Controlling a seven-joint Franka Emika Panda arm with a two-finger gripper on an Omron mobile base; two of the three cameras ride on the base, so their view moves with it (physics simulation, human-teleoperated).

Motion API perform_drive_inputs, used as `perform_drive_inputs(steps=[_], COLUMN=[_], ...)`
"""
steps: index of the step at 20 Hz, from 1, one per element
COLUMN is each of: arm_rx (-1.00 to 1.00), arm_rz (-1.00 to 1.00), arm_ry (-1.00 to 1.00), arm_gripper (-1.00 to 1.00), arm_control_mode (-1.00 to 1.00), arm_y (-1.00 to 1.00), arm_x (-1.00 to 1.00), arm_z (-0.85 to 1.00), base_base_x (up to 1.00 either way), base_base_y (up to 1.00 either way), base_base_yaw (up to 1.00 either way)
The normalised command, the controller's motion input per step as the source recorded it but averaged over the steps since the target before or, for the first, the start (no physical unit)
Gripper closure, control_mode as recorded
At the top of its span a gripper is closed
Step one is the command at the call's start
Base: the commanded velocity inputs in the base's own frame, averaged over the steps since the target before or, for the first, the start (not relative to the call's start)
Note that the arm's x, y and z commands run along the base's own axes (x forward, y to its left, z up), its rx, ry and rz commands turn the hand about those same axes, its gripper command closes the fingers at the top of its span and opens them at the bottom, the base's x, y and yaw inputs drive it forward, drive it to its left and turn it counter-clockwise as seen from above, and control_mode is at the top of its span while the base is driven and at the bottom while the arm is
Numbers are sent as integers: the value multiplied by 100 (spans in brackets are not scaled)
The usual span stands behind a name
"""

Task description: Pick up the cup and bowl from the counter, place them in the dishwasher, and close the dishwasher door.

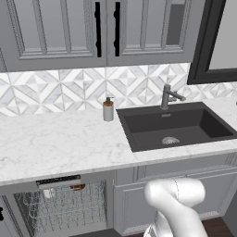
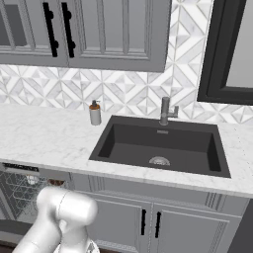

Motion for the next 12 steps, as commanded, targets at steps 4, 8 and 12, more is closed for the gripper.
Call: perform_drive_inputs(steps=[4, 8, 12], arm_rx=[0, 0, 0], arm_rz=[0, 0, 0], arm_ry=[-20, -21, -16], arm_gripper=[-100, -100, -100], arm_control_mode=[-100, -100, -100], arm_y=[0, 8, 14], arm_x=[53, 77, 81], arm_z=[-87, -54, -42], base_base_x=[0, 0, 0], base_base_y=[0, 0, 0], base_base_yaw=[0, 0, 0])
